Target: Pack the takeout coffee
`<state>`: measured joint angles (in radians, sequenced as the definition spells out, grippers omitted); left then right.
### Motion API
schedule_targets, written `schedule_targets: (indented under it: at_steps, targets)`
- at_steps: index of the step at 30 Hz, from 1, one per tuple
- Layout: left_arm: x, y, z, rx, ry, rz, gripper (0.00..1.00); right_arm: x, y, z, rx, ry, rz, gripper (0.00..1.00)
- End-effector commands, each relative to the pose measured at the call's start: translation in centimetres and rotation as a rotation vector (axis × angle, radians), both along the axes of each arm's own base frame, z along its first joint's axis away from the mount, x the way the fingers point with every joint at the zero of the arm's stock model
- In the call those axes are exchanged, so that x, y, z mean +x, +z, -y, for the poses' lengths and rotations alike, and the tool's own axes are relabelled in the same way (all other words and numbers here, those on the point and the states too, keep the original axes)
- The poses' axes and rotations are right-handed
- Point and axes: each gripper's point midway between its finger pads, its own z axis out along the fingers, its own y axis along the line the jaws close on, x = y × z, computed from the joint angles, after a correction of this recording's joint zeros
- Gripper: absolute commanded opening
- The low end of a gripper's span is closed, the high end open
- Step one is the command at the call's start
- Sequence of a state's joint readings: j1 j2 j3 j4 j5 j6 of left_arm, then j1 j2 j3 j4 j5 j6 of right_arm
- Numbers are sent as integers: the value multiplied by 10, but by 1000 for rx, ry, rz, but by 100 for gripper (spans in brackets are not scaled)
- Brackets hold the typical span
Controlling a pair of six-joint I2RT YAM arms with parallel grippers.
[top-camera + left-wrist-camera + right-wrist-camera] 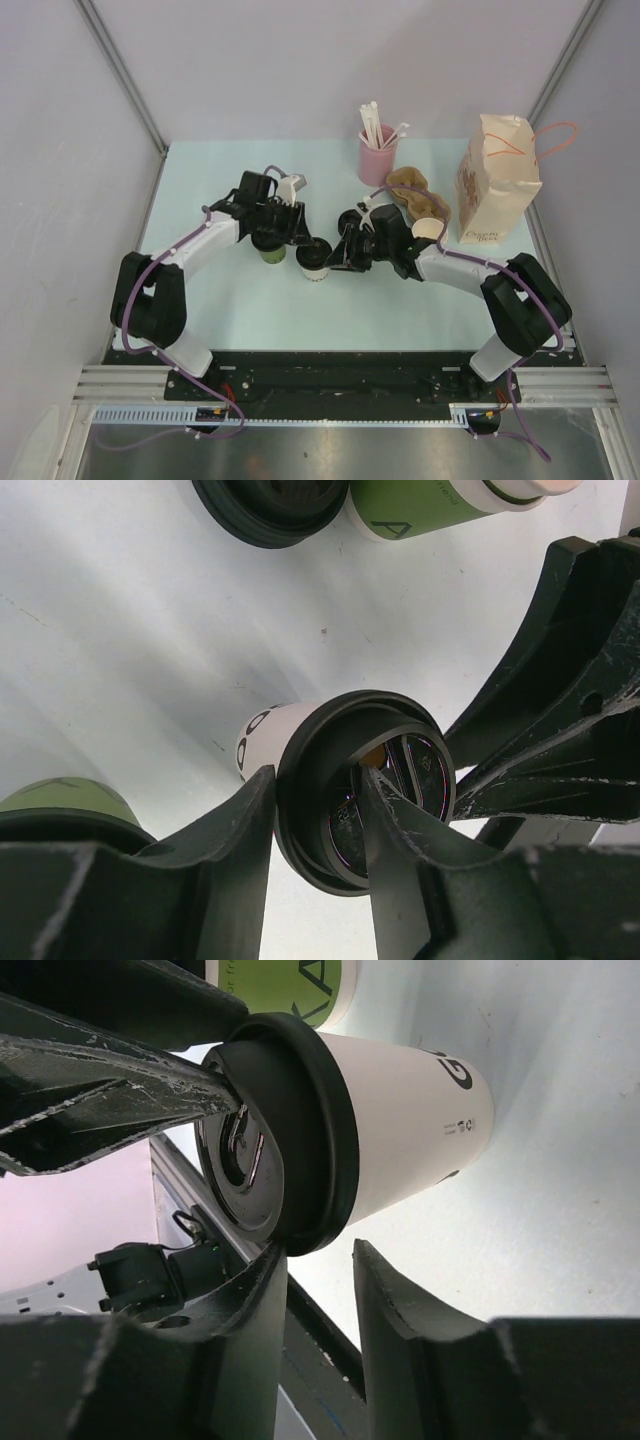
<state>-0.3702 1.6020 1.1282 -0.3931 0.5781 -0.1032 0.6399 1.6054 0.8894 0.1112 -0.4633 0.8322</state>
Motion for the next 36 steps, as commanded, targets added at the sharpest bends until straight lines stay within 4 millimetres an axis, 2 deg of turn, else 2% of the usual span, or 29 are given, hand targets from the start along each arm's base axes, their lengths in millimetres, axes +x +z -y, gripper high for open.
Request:
schedule_targets:
  at_steps: [1, 4, 10, 16, 19, 22, 25, 27, 29, 31, 32, 35, 36]
  targets:
    - [-6, 11, 0, 15, -31, 7, 43, 12, -22, 26, -148, -96, 59, 39]
    - [0, 20, 1, 0, -17, 21, 46, 18, -12, 28, -145, -104, 89, 45]
    - [3, 34, 3, -17, -21, 56, 54, 29, 21, 31, -131, -116, 190, 52]
    - [7, 59, 8, -53, -35, 109, 62, 27, 41, 40, -159, -98, 245, 58]
    - [10, 63, 7, -50, -29, 121, 64, 27, 58, 46, -172, -89, 301, 60]
    - [14, 68, 5, -41, -22, 149, 64, 28, 83, 55, -195, -93, 383, 61]
    - [16, 80, 3, -34, -27, 203, 65, 24, 97, 60, -255, -59, 468, 63]
    - [17, 90, -3, -15, -14, 251, 65, 17, 90, 60, -305, -6, 496, 62]
    - [18, 98, -8, 3, -2, 291, 63, 6, 83, 51, -310, 57, 494, 60]
    - [19, 108, -17, 16, 23, 313, 63, -5, 76, 38, -302, 157, 514, 60]
    - [20, 110, -22, 32, 17, 333, 63, -20, 74, 24, -291, 238, 545, 60]
    - [27, 114, -46, 86, 72, 352, 65, -38, 66, -1, -305, 399, 667, 62]
    - [28, 115, -57, 108, 99, 354, 68, -34, 69, -4, -322, 396, 720, 63]
